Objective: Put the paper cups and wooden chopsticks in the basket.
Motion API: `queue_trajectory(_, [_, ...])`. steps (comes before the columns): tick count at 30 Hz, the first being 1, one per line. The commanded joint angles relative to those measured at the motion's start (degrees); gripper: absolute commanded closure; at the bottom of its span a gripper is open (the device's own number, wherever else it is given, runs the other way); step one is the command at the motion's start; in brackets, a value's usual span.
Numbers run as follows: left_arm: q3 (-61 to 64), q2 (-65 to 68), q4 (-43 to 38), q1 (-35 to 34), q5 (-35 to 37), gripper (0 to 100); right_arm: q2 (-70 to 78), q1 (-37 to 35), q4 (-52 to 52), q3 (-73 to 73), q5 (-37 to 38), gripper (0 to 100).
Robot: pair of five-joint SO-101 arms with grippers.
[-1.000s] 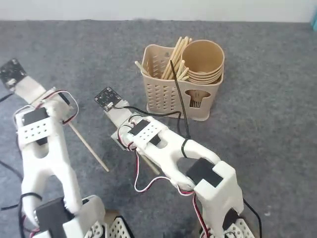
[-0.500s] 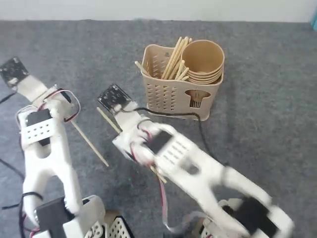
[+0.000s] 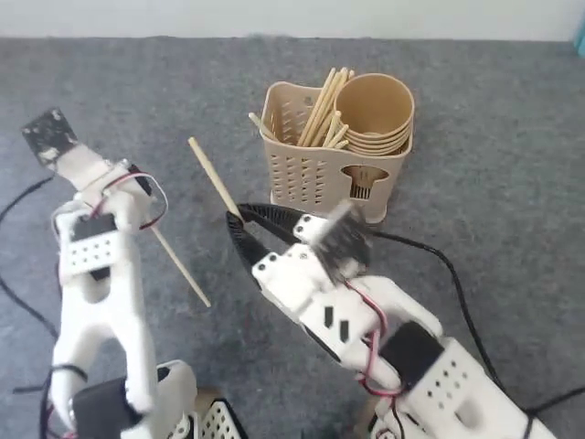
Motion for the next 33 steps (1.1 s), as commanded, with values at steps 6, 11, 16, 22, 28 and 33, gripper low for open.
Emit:
queue_trajectory(6, [6.73,-12.66,-5.36,3.34,-0.7,99,-11.56,2.42,-27.03,11.6,-0.7,99.2])
queue_trajectory(11, [8.22,-12.57,-7.21,5.71,-5.19,99,-11.74,9.8,-35.65,11.6,-0.7,99.2])
queue_trajectory(16, [15.43,-12.75,-20.57,8.0,-5.36,99,-11.47,17.54,-45.93,10.64,-0.7,99.2])
queue_trajectory(22, [17.71,-12.31,-26.11,9.58,-5.36,99,1.01,22.46,-47.25,-0.09,-0.79,99.2])
queue_trajectory(28, [21.23,-12.22,-33.93,9.67,-5.45,99,20.79,23.78,-54.9,-12.92,-0.79,99.2])
queue_trajectory(33, [23.96,-12.22,-38.86,11.43,-5.45,99,36.97,24.13,-64.66,-20.84,-0.26,99.2])
